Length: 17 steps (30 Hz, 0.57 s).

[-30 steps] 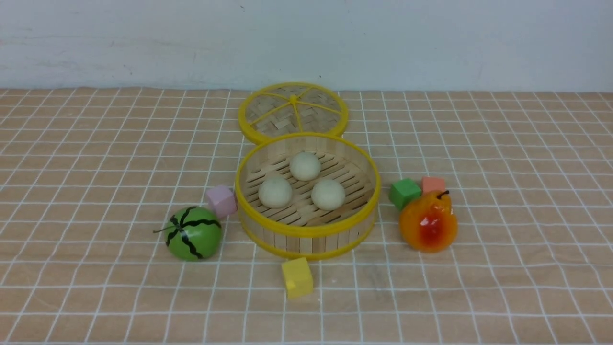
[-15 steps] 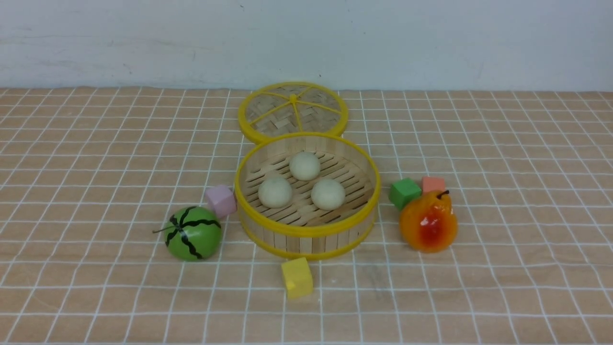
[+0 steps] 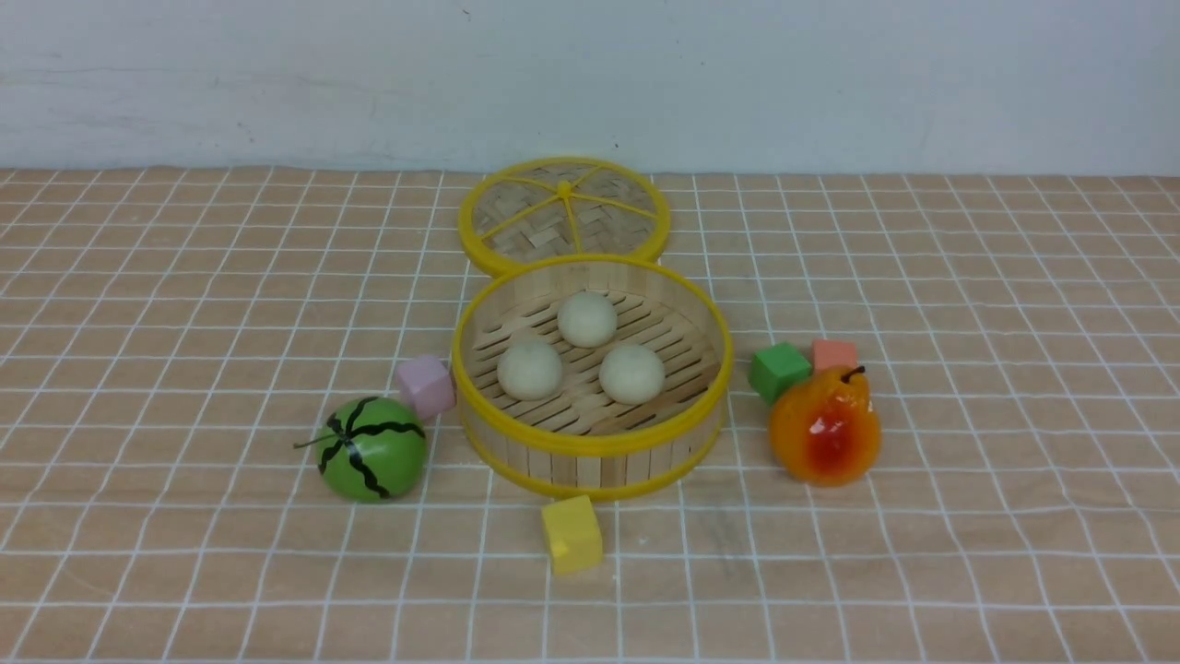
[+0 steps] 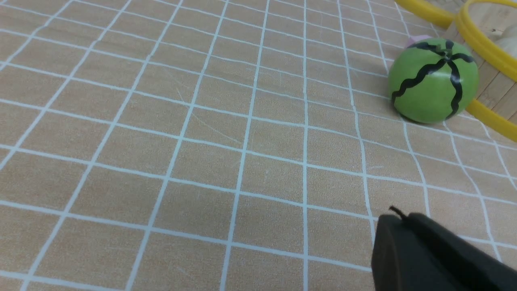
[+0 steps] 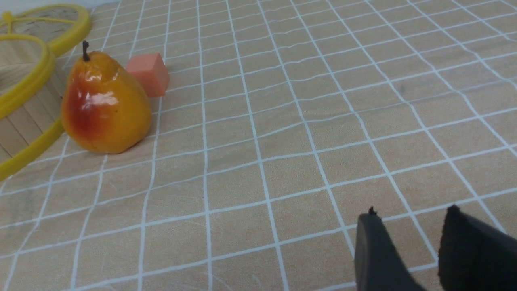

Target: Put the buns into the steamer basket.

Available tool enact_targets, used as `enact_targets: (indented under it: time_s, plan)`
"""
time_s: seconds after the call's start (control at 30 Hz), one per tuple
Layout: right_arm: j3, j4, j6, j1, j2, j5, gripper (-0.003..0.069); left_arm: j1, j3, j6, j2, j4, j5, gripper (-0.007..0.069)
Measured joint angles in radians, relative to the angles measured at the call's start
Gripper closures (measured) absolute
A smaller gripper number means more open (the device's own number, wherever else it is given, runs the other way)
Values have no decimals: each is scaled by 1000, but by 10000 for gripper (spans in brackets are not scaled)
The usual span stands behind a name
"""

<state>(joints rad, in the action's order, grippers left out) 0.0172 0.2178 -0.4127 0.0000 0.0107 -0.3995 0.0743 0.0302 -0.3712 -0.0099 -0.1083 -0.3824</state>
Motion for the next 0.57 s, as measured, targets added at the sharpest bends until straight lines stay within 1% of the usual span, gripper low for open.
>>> enact_targets:
  time_s: [0.57]
  plan:
    - [0,0,0,0,0,0,418,0,0,0,0,0,0,614]
